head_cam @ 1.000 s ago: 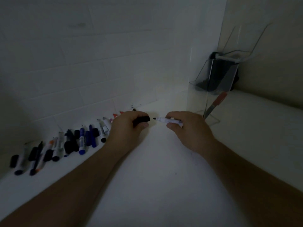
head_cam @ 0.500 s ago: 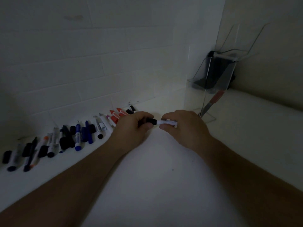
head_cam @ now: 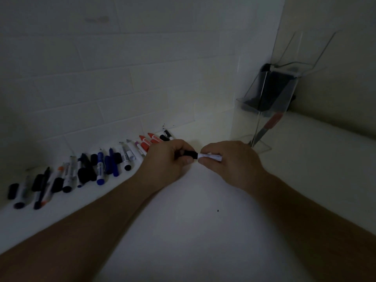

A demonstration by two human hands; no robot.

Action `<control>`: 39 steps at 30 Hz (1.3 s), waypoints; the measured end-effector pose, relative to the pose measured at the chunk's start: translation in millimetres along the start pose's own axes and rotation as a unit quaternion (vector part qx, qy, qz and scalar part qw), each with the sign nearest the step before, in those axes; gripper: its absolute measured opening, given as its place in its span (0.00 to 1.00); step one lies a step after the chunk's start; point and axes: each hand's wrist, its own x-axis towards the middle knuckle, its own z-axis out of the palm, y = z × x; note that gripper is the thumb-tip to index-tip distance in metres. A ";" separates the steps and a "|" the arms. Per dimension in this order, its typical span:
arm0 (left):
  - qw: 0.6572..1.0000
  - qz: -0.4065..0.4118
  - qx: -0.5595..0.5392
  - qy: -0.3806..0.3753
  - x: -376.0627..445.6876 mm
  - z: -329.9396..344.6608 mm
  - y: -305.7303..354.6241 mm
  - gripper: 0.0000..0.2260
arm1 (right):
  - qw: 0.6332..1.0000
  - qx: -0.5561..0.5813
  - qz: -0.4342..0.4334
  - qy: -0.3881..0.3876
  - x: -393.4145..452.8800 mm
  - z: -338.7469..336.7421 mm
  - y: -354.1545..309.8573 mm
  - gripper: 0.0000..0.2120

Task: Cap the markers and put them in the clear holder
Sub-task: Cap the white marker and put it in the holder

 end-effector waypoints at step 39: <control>0.994 0.075 -0.056 -0.048 -4.9 9.7 0.8 0.09 | 0.952 -0.247 0.153 0.101 29.4 -88.2 28.5 0.06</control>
